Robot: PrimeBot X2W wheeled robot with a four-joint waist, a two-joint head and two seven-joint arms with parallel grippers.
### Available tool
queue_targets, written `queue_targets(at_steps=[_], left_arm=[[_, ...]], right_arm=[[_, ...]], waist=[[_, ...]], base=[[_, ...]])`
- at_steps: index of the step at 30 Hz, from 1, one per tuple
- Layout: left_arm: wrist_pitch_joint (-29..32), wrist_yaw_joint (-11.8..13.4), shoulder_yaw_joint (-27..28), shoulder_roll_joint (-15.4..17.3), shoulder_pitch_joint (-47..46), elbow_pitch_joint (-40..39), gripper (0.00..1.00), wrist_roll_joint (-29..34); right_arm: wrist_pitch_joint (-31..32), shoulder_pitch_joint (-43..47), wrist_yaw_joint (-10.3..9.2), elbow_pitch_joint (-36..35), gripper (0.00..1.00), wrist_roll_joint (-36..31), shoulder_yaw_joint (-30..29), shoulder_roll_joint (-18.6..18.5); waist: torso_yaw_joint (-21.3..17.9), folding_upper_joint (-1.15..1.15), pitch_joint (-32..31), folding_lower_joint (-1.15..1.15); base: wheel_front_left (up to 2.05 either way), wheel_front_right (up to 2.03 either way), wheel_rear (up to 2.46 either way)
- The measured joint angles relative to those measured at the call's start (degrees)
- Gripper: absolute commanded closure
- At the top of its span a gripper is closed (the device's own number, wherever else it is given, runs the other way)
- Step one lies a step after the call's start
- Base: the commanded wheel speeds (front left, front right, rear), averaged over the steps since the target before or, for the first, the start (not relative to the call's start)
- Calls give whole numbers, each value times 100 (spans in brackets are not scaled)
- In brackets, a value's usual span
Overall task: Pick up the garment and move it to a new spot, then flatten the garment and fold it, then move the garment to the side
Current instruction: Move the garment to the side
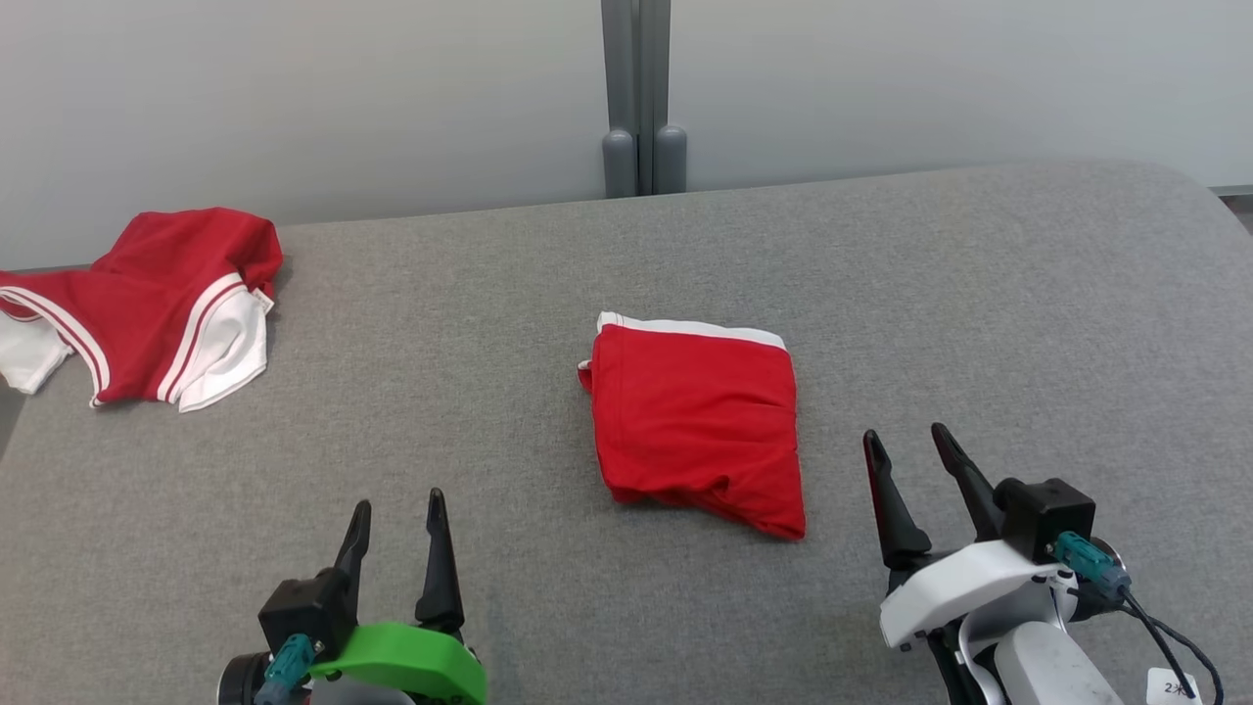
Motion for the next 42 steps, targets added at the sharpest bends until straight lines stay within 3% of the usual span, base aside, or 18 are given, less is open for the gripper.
queue_targets(at_steps=[29, 37, 42], left_arm=[[0, 92, -25, -4, 66, -141, 0, 1], [0, 88, -87, -5, 32, -230, 0, 18], [0, 70, -194, -8, -65, -287, 0, 7]], right_arm=[[292, 99, 0, -287, 0, -100, -86, 41], [1245, -586, 0, -32, 0, -122, -288, 23], [2015, -1069, 0, 480, 0, 22, -602, -25]], waist=[[124, 0, 1, 0], [260, 0, 97, 0], [455, 0, 202, 0]], base=[[0, 0, 0], [0, 0, 0], [0, 0, 0]])
